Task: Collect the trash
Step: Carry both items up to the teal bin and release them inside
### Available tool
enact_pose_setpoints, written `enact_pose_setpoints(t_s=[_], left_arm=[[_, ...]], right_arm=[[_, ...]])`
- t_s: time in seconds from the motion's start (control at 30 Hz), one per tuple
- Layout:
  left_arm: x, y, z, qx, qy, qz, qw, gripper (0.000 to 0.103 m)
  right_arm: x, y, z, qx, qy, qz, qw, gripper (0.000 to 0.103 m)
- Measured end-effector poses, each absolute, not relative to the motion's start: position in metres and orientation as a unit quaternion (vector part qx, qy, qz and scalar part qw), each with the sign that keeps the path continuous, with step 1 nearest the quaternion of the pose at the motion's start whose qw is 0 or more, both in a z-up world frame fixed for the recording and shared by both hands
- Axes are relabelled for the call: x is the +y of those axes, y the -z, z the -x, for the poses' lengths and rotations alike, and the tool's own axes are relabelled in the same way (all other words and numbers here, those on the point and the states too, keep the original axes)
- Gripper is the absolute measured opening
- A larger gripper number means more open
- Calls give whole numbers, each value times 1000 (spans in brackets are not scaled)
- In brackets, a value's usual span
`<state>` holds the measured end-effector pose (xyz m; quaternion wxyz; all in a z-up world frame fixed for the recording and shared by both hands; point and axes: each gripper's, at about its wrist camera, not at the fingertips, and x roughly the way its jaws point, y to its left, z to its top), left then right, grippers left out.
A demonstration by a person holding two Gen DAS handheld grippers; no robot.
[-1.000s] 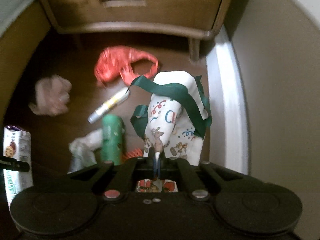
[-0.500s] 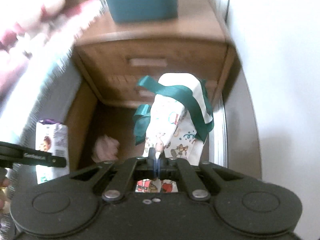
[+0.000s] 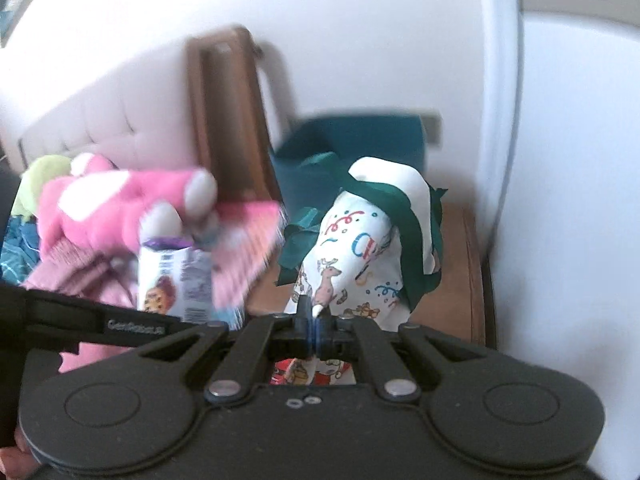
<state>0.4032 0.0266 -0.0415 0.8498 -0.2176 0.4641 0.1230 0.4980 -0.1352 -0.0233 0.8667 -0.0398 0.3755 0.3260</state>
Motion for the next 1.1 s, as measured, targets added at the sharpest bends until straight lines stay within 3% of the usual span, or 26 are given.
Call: enact_pose_setpoints(t_s=[0.33, 0.5, 0.73, 1.1], left_arm=[[71, -46, -506, 418, -44, 151, 895, 39], [100, -68, -569, 403, -26, 138, 904, 39], [127, -55, -647, 415, -16, 141, 899, 39], [141, 18, -706, 465, -4, 146, 873, 39]], right_arm=[[-78, -46, -576, 315, -327, 113, 884, 1], [-37, -49, -625, 300, -305, 173, 887, 1], [-6, -21, -679, 302, -279, 207, 888, 1], [7, 36, -705, 346, -272, 199, 876, 1]])
